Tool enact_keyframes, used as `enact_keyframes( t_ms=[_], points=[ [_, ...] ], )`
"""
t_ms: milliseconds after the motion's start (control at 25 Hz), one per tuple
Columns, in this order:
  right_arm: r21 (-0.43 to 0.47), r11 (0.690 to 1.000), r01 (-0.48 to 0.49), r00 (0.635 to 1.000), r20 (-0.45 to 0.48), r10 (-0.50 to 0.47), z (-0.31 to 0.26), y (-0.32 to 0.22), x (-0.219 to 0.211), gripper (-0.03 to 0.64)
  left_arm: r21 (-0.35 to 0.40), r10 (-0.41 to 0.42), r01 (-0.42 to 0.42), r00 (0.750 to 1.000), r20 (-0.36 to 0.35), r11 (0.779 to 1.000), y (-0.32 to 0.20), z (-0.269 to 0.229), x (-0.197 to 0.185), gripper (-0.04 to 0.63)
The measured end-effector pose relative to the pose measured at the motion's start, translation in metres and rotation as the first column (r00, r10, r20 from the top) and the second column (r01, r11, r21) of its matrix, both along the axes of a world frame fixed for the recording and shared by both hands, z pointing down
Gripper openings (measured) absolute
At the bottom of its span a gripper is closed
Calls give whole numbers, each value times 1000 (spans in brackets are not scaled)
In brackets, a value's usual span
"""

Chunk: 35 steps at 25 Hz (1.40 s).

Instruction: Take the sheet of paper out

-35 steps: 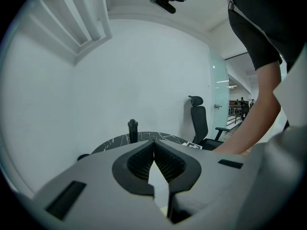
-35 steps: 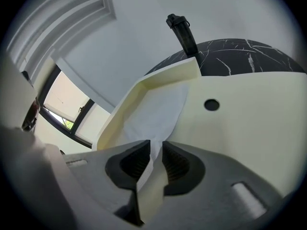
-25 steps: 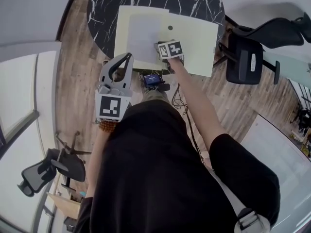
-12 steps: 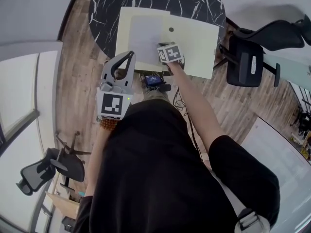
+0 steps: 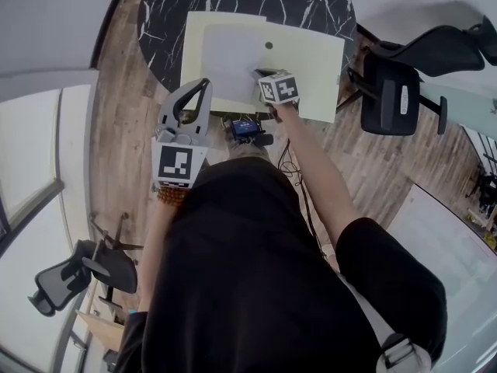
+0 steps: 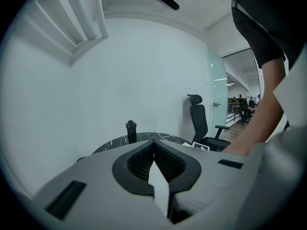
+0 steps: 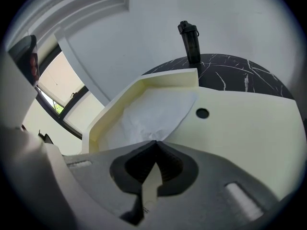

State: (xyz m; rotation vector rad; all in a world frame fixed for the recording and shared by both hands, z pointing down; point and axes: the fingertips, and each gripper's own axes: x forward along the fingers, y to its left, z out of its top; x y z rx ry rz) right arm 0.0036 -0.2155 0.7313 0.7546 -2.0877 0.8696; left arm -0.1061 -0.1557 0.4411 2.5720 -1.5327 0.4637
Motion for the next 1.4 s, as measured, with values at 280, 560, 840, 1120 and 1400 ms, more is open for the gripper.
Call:
enact_keyframes(
  t_ms=[280,560,840,1120,1400],
  points=[
    [20,999,-33,999,23,32,-9,-5,11,-2,-10,0,-1,1000,-20,1000,0,-5,13,0],
    [46,996,-77,997,19,76,-15,-9,25,-2,17,31,-31,1000,4,999,-1,-6,16,0],
    [64,991,-113,993,25,112,-22,-12,38,-3,13,30,-30,1000,-9,999,0,-7,21,0],
    [80,986,-148,989,42,145,-30,-15,50,-3,24,58,-58,998,-3,998,-5,-8,30,0],
    [89,979,-182,982,59,178,-36,-16,62,-3,25,79,-79,997,0,997,-8,-9,39,0]
  ],
)
